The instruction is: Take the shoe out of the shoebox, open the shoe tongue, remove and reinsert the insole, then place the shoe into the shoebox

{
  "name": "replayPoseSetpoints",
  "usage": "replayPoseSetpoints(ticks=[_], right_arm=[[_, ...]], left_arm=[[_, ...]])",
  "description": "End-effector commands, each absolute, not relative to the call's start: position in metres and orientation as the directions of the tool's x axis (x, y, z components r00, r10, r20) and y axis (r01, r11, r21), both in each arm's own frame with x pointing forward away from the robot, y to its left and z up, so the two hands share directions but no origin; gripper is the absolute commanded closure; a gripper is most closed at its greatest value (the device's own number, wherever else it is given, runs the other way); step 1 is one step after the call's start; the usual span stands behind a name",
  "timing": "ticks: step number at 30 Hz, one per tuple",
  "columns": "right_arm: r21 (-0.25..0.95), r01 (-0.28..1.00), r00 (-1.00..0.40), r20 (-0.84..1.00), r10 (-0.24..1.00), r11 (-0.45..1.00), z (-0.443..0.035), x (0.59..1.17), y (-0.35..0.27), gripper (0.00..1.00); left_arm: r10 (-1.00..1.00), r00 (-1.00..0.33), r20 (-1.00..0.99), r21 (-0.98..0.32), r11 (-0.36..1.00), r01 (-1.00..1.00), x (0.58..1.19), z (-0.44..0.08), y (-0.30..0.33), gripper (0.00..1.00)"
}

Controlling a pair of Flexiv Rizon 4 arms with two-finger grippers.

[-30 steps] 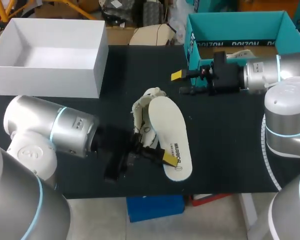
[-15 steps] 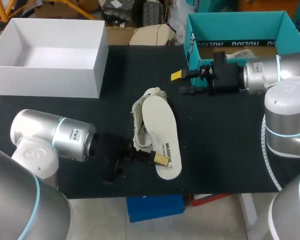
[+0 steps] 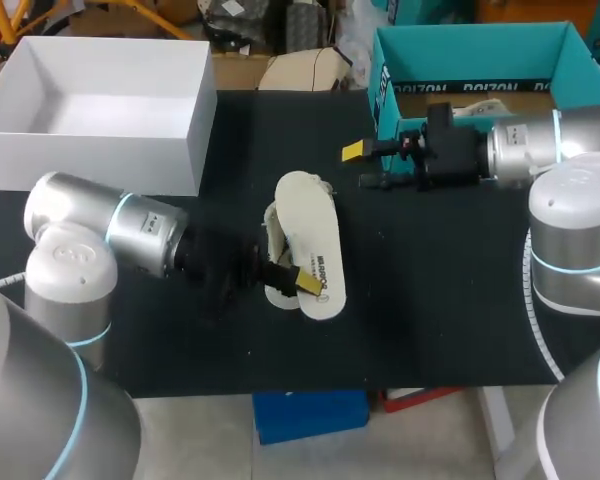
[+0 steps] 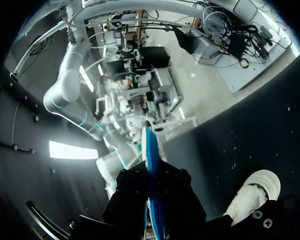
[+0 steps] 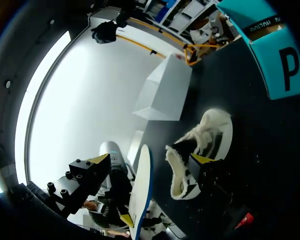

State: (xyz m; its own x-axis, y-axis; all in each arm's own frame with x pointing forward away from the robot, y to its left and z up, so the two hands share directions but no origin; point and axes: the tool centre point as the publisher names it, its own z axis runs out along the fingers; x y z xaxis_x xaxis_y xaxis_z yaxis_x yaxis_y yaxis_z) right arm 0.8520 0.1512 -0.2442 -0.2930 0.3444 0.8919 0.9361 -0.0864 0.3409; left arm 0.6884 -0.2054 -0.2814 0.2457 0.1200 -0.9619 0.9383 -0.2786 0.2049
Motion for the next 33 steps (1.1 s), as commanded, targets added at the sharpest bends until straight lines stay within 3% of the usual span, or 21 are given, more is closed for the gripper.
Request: replayPoseSetpoints(ticks=[1, 9, 29, 33], right_arm=[[0.342, 0.936, -0.293, 0.892, 0.344, -0.089, -0.245, 0.852, 0.153, 0.00], [0.342, 0.936, -0.293, 0.892, 0.344, -0.089, -0.245, 0.852, 0.153, 0.00], [0.342, 0.936, -0.293, 0.892, 0.344, -0.089, -0.245, 0.852, 0.153, 0.00], [0.319, 0.947, -0.296, 0.911, 0.288, -0.033, -0.246, 0.854, 0.161, 0.00]], left_arm=[[0.122, 0.256, -0.959, 0.194, -0.376, 0.906, 0.710, -0.278, -0.207, 1.00], [0.131, 0.303, -0.944, 0.216, -0.447, 0.868, 0.736, -0.278, -0.202, 1.00], [0.143, 0.323, -0.936, 0.235, -0.430, 0.872, 0.762, -0.276, -0.200, 1.00], [0.143, 0.323, -0.936, 0.235, -0.430, 0.872, 0.762, -0.276, -0.200, 1.00]])
